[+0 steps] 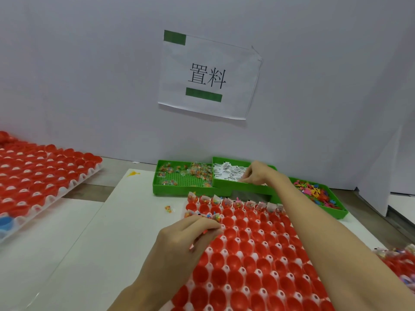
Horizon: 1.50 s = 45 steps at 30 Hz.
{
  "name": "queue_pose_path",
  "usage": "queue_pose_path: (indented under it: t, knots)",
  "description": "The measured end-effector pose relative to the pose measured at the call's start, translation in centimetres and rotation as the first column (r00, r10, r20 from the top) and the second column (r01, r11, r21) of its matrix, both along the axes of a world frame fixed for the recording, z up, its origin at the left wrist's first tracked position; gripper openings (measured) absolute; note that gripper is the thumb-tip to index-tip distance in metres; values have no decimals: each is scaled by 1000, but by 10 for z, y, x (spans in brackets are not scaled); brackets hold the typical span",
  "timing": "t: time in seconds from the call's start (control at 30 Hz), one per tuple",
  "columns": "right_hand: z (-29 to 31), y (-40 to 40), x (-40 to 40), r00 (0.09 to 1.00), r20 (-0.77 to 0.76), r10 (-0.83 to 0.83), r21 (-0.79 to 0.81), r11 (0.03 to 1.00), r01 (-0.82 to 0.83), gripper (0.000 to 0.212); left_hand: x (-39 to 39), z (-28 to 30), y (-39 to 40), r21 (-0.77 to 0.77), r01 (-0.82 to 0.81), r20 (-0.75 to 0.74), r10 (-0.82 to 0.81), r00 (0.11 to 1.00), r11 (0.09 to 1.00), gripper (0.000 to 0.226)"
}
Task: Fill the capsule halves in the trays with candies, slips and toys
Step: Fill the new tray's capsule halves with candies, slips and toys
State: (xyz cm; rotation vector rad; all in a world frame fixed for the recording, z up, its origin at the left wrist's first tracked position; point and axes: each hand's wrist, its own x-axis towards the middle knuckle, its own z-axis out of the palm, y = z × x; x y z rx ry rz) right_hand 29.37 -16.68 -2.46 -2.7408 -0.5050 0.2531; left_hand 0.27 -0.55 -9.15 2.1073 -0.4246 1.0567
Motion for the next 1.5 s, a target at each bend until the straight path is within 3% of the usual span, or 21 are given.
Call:
queue_pose_path:
  t: [0.2, 0.37, 0.67, 0.83, 0.93, 1.0, 1.07, 1.2, 1.3, 1.5]
  knots:
    - [-5, -11, 2, 998, 60, 4, 9, 1000, -4, 37, -1, 3, 0, -9, -12, -18, 12, 1000, 1000, 10]
    - [-7, -9, 5, 1000, 21, -8, 34, 999, 7, 19, -1, 1, -2, -9, -13, -30, 13, 999, 1000, 9]
    - [-8, -18, 6, 998, 61, -5, 195, 981, -7, 16, 1, 1, 1, -3, -2, -59, 1, 998, 1000, 6]
    - [-13, -27, 4, 996, 94, -7, 178, 984, -10, 31, 0, 1, 1, 7, -6, -70, 6, 998, 1000, 9]
    - [-13, -31, 0, 985, 159, -60, 195, 980, 29, 34, -1, 3, 1, -170, 0, -158, -27, 987, 985, 7]
    - [-9, -35, -7, 971, 210, -116, 313, 949, 46, 22, -2, 6, 2, -430, 17, -275, -149, 950, 903, 12]
    - [-2, -39, -21, 964, 211, -159, 446, 894, 50, 16, -2, 11, 4, -579, 20, -339, -264, 903, 815, 14]
    - [17, -47, -70, 990, 76, -121, 673, 739, 38, 24, -3, 17, 7, -629, 50, -394, -373, 840, 776, 23]
    - [21, -51, -123, 1000, 8, -6, 694, 720, -1, 27, -6, 20, 2, -637, 37, -408, -377, 831, 770, 23]
    - [-2, -52, -209, 974, 36, 223, 692, 698, -186, 11, -9, 23, -9, -598, 63, -404, -368, 837, 799, 11]
